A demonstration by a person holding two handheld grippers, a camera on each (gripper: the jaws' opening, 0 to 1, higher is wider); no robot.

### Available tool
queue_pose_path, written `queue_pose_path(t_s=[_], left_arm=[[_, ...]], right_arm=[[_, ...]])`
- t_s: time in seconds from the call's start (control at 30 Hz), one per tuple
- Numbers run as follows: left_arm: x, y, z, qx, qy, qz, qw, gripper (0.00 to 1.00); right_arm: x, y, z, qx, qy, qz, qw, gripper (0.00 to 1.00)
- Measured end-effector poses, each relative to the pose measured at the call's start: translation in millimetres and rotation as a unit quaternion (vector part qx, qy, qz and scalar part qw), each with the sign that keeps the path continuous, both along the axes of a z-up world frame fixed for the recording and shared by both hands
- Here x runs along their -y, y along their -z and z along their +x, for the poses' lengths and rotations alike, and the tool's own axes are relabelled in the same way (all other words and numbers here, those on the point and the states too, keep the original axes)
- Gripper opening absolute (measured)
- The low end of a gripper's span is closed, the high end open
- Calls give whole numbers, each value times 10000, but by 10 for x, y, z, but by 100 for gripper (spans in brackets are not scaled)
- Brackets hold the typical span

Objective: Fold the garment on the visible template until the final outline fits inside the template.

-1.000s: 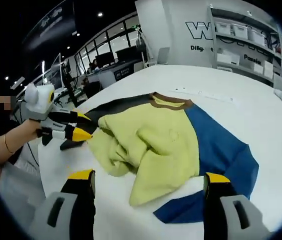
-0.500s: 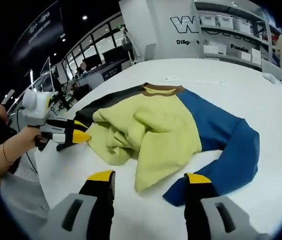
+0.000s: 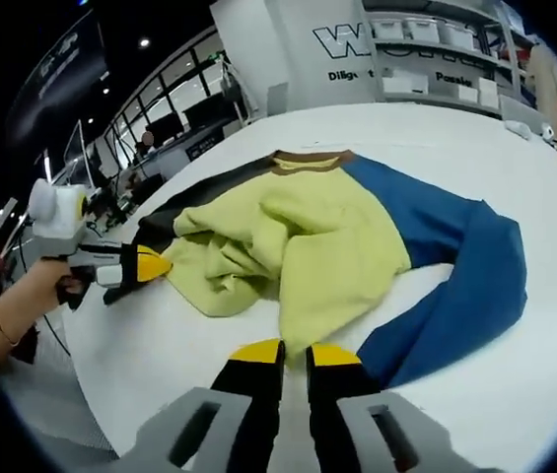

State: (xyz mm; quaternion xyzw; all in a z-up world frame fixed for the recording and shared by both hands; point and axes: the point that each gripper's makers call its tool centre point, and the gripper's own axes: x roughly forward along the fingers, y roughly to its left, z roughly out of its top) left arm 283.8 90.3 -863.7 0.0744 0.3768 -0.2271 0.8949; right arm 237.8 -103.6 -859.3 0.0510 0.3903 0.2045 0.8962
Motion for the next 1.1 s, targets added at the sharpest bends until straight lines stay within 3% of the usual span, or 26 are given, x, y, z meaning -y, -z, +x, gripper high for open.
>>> queue_pose_path(t_s=[0.3,0.4,0.6,0.7,0.87,1.1], left_arm=[[-7,-316,-52,212,-16,-213,9995,7],[-20,-381,-67,218,-10,-218,9995,7],[-85,-501,-140,241,-11,-154,9996,7],[-154,-468,-145,241,67,100,9996,7],[-189,-444,-151,246,74,155,9996,7],[-254,-456,-72,497,-56,150,9986,7]], right_arm=[[93,-440,69,450,-134,96,9989,0],[112,-658,181,733,-127,223,9970,0],[141,-916,466,1154,-92,320,9928,0],[151,-914,642,1187,18,342,9923,0],[157,-747,942,1089,131,159,9938,0],[187,-599,1231,1111,175,-120,9936,0]])
